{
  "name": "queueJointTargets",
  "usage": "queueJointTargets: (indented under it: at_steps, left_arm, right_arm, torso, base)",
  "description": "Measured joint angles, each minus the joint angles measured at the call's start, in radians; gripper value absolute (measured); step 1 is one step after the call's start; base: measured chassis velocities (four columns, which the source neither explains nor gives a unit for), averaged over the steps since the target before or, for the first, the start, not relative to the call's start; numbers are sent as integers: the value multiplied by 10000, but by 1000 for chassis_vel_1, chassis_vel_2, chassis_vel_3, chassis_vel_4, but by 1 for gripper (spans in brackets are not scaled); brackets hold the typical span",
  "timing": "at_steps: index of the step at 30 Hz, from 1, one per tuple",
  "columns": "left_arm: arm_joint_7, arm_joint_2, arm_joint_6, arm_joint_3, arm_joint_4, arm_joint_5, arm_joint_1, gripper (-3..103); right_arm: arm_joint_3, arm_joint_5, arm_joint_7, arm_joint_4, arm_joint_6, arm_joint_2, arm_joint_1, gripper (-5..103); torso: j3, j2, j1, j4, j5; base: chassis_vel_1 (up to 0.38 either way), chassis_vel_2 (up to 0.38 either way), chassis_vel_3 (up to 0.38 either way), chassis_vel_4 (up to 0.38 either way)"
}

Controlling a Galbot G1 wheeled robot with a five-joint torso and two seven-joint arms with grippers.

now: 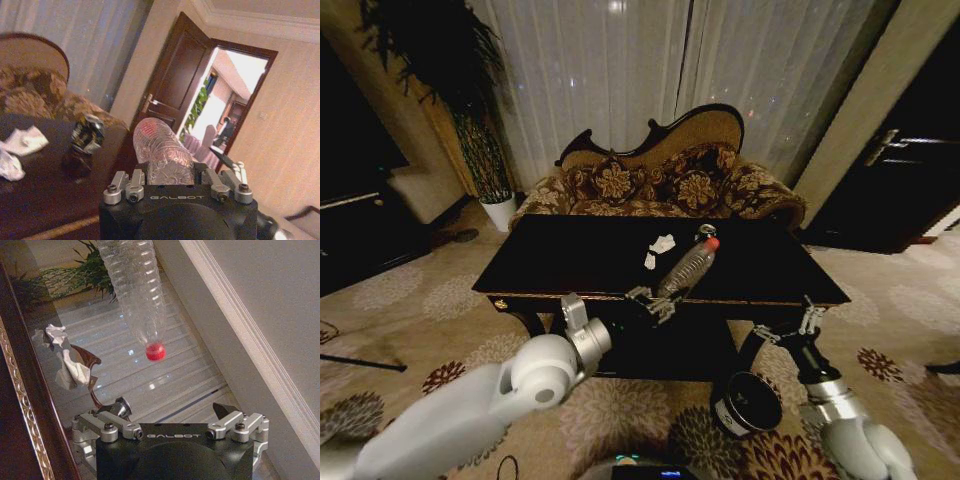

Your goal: Move to the front of the table and place the trash on the table into the trash bin.

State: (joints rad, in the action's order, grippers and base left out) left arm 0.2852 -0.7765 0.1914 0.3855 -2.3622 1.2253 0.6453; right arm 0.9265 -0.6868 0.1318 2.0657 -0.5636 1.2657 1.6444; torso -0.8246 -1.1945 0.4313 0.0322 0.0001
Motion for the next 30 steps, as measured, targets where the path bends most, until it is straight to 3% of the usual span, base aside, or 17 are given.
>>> queueJointTargets:
  at_steps: [4, 13, 30]
  left_arm:
    - [16, -128, 39, 338, -20, 67, -48, 43]
    - [145, -1311, 100, 993, 366, -77, -383, 43]
    - [274, -2257, 148, 2022, 943, -402, -430, 43]
  right_arm:
    - [-29, -13, 0, -30, 23, -42, -67, 100]
    - [-122, 0, -31, 287, 128, 19, 19, 100]
    - [-311, -147, -180, 909, 88, 376, 458, 100]
  torso:
    - [0, 0, 0, -1, 0]
    - [0, 0, 0, 1, 0]
    - [0, 0, 0, 2, 0]
  base:
    - [0, 0, 0, 0]
    - [0, 0, 0, 0]
    - [0, 0, 0, 0]
